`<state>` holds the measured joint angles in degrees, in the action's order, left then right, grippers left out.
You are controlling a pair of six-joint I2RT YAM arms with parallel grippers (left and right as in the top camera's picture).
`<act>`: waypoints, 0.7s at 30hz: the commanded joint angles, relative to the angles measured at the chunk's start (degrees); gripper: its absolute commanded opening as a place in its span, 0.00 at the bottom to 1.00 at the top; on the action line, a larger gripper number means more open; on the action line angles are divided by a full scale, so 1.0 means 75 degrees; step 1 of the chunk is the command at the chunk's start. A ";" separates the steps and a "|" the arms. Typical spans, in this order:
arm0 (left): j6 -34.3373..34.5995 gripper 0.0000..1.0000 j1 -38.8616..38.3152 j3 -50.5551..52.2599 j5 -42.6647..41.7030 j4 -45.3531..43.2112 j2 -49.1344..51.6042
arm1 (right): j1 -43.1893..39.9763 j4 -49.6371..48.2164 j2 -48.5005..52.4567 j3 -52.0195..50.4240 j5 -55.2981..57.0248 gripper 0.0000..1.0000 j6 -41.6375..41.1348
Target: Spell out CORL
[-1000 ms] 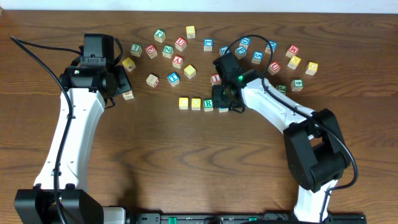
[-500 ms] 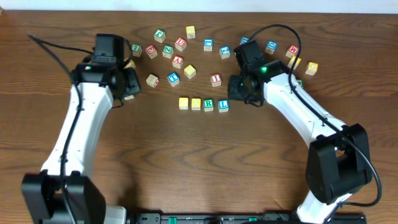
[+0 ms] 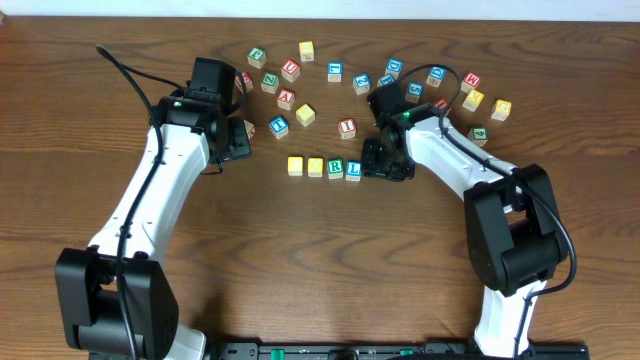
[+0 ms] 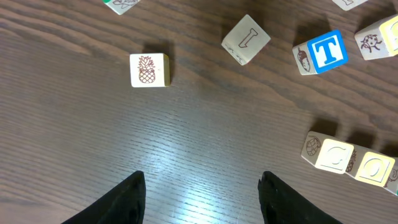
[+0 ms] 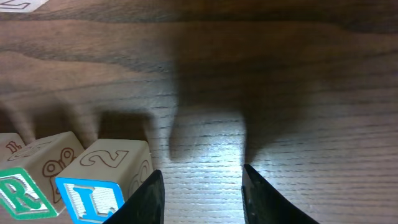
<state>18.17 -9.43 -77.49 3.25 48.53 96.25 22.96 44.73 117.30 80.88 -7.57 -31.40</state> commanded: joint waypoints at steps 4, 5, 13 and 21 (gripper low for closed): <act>0.0020 0.57 -0.0020 0.0061 -0.0361 -0.0061 0.0213 | 0.0047 -0.0160 0.0006 -0.0032 -0.0271 0.35 -0.0122; 0.0020 0.57 -0.0020 0.0061 -0.0376 -0.0082 0.0251 | 0.0070 -0.0227 0.0006 -0.0032 -0.0297 0.35 -0.0122; 0.0020 0.58 -0.0020 0.0061 -0.0379 -0.0114 0.0341 | 0.0347 -0.0679 0.0006 -0.0032 -0.0329 0.35 -0.0090; 0.0020 0.57 -0.0041 0.0061 -0.0379 -0.0117 0.0341 | 0.0519 -0.0944 0.0006 -0.0032 -0.0329 0.36 0.0026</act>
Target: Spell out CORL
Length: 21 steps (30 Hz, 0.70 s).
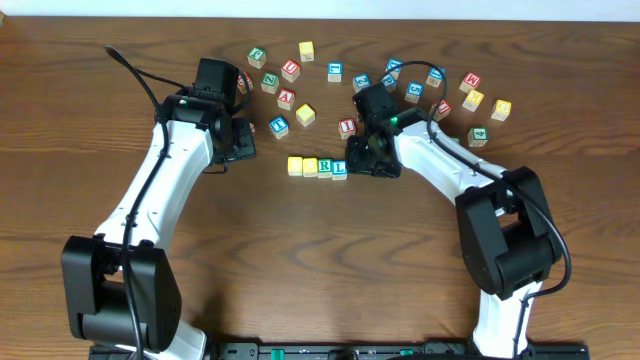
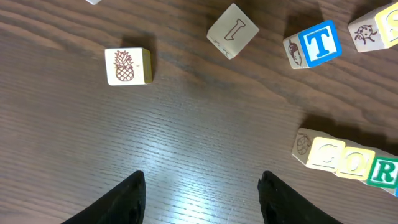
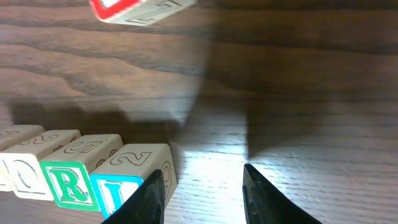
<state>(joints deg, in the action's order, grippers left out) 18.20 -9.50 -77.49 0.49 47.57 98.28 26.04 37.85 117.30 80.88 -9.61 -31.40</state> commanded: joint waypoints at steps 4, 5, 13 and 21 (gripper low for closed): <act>0.0017 0.58 -0.0032 0.0061 -0.0012 0.0015 0.0070 | 0.0108 -0.0052 0.0006 -0.0029 -0.0058 0.36 0.0154; 0.0017 0.57 -0.0032 0.0061 -0.0015 0.0012 0.0070 | 0.0108 -0.0055 0.0006 -0.0029 -0.0055 0.36 0.0181; 0.0012 0.56 -0.0035 0.0061 -0.0015 0.0003 0.0070 | -0.0108 0.0047 -0.0195 0.0192 -0.0090 0.39 0.0580; -0.0475 0.52 -0.0009 -0.0289 0.0093 0.0152 -0.0006 | -0.0242 -0.0396 -0.0504 0.0755 -0.0172 0.44 0.0836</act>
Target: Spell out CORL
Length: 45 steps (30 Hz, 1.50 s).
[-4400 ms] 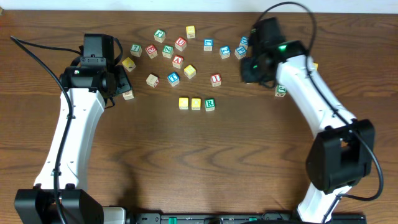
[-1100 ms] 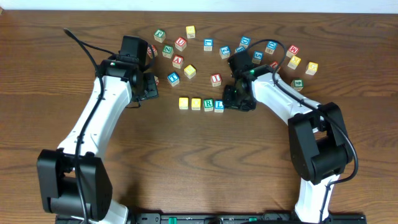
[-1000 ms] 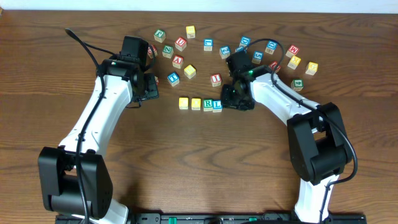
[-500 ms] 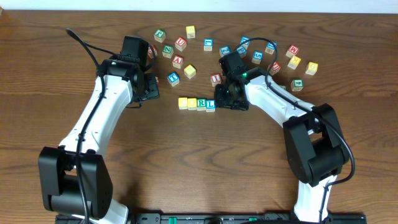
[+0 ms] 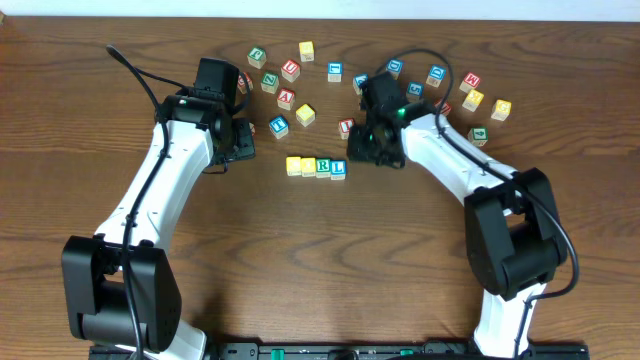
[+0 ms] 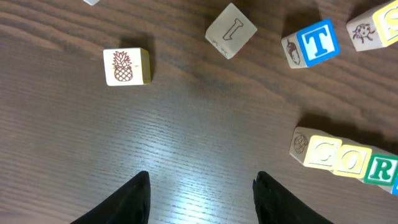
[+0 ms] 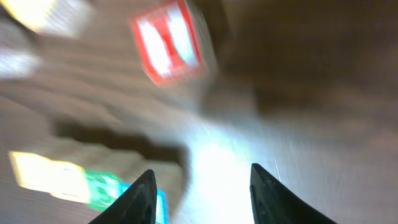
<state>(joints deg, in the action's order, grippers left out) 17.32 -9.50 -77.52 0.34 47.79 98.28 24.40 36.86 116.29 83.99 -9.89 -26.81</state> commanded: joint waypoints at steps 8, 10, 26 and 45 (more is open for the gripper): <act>-0.0356 0.52 0.0458 -0.1070 0.0769 0.0501 -0.0941 | 0.0466 -0.1929 -0.0248 0.0335 -0.0131 0.39 0.0388; -0.0353 0.52 0.0673 -0.1070 0.0766 0.0530 -0.1215 | 0.0603 -0.2192 -0.0128 0.0335 -0.0125 0.37 0.0385; -0.0268 0.52 0.1029 -0.1052 0.0761 0.1061 -0.1221 | 0.1142 -0.3060 0.1131 0.0335 -0.0166 0.31 0.0309; -0.0268 0.52 0.1029 -0.1043 0.0764 0.1081 -0.1145 | 0.1483 -0.3614 0.1335 0.0338 -0.0219 0.31 0.0300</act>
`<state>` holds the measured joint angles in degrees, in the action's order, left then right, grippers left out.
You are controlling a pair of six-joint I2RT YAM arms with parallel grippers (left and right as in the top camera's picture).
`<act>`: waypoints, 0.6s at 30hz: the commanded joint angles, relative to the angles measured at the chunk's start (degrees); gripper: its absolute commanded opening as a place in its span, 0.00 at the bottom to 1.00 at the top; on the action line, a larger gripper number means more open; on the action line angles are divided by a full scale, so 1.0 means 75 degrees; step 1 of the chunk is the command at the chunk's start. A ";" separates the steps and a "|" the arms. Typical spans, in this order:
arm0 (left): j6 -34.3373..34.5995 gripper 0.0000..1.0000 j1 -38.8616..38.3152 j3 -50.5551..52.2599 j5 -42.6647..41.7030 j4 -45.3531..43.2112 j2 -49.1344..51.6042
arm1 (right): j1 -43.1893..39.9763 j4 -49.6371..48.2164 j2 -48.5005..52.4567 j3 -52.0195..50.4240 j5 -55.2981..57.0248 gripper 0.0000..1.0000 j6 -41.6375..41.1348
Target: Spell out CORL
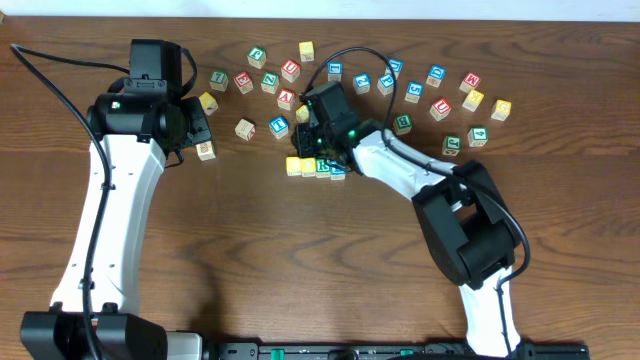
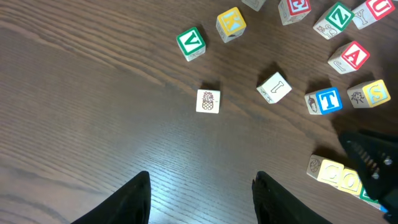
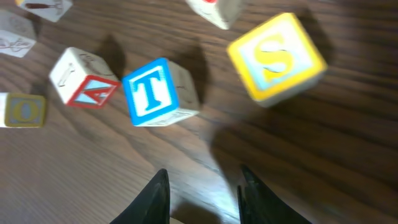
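Four blocks stand in a tight row (image 1: 316, 167) at mid-table: yellow C, yellow O, green R, blue L. The left wrist view catches only the row's C and O end (image 2: 339, 175). My right gripper (image 1: 306, 146) hovers just behind the row's left end, open and empty; its wrist view (image 3: 204, 190) looks down on the blue T block (image 3: 153, 93) and the yellow S block (image 3: 277, 55). My left gripper (image 1: 196, 132) is far to the left of the row, raised, open (image 2: 200, 190) with nothing between its fingers.
Several loose letter blocks lie scattered along the back of the table (image 1: 400, 85). Nearest the row are a red A block (image 3: 84, 83), a pineapple block (image 2: 208, 101) and an I block (image 2: 274, 87). A green V (image 2: 190, 43) and a yellow K (image 2: 230, 23) lie farther left.
My left gripper has drawn back to the left and higher, so its view takes in more of the table. My right gripper has gone from the row's right end to behind its left end.
The four blocks first stood in a loose line with my open right gripper just right of the L. Then the line was tight and a little farther left. The right gripper then stood behind the row's right end, and now behind its left end.
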<state>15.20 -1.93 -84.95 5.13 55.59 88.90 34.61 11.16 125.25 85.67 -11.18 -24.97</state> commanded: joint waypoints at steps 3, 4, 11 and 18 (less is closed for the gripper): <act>0.0061 0.52 0.0044 -0.0052 0.0312 0.0041 0.0108 | 0.0143 -0.0309 0.0140 0.0201 -0.0393 0.30 0.0050; 0.0154 0.52 0.0052 -0.0052 0.0472 0.0044 0.0108 | 0.0152 -0.0329 0.0140 0.0230 -0.0530 0.30 0.0047; 0.0425 0.52 0.0455 -0.0052 0.0670 0.0058 0.0108 | 0.0297 -0.0361 0.0140 0.0335 -0.0740 0.29 -0.0318; 0.0624 0.52 0.0714 -0.0047 0.0667 0.0125 0.0108 | 0.0560 -0.0318 0.0163 0.0335 -0.0353 0.28 -0.1434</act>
<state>18.52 3.05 -84.95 9.19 56.29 88.90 37.67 8.71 125.32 87.05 -15.53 -29.87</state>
